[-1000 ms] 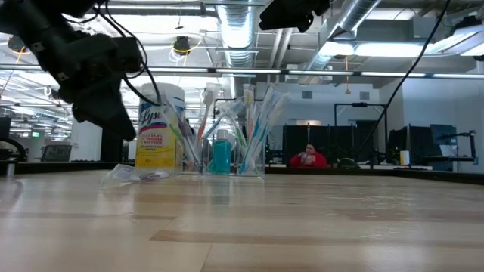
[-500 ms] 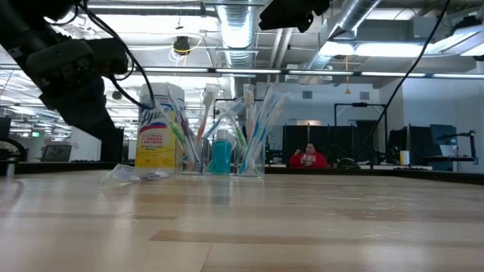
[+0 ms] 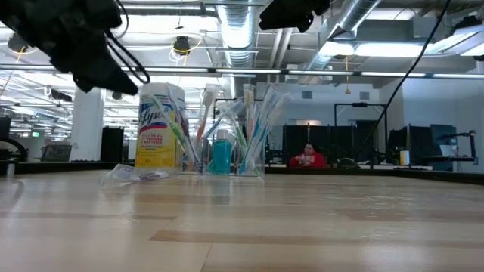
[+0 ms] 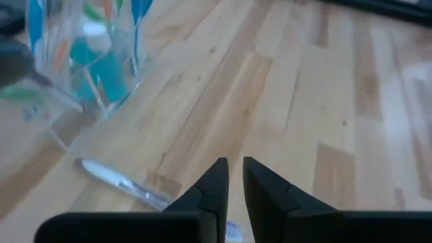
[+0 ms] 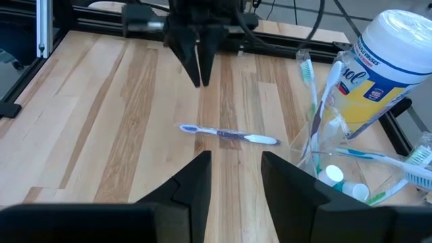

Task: Pick & Place toothbrushing station
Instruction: Put the purple toothbrush into the transparent organizer

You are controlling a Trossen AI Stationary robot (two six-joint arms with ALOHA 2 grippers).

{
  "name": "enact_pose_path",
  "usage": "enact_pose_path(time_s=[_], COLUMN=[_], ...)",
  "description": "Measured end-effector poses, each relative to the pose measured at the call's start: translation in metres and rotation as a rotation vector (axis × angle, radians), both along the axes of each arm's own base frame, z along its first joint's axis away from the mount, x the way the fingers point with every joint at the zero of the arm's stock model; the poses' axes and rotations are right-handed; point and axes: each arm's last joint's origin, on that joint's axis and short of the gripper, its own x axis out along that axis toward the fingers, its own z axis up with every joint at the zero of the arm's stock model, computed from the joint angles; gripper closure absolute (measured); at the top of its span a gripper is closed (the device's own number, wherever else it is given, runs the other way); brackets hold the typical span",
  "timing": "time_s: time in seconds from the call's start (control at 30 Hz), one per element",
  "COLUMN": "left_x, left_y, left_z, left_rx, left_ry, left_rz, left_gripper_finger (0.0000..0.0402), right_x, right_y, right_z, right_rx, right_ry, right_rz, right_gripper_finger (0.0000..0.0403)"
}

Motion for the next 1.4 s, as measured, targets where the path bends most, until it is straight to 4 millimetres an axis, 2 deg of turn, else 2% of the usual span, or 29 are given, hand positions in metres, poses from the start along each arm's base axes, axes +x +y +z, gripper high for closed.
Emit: enact_pose_path(time_s=[0.23,0.63,0.8,1.1,1.23,1.4], left_x=[-0.008,-0.027,-0.023,-0.012,-0.008,-0.007], left_y=[-0.010,-0.025,-0.029,-0.037,-0.040,-0.041], left_z=[0.004,-0.025,-0.035,-0.065,-0.072,-0.074], left_rx=[0.007,-0.090,-0.068,-0.033,-0.043,-0.065], left_ry=[-0.028,0.051,0.081,0.176,0.172,0.163], left_rz=[-0.058,-0.172,-0.182,-0.148,-0.142,-0.126], left_gripper_finger=[0.0369,0.0374,0.0373,0.0372,0.0354,0.0304], right_x=[0.000,0.000,0.000,0.000,0.000,0.000], right_y=[0.000,0.000,0.000,0.000,0.000,0.000], right_z=[0.000,0.000,0.000,0.000,0.000,0.000], right_rx=[0.000,0.000,0.000,0.000,0.000,0.000], right_ry=[0.000,0.000,0.000,0.000,0.000,0.000], right_rz=[0.000,0.001,0.001,0.001,0.001,0.001], right_gripper_finger=[0.0282,0.0282,0.0282,0.0282,0.0282,0.0282])
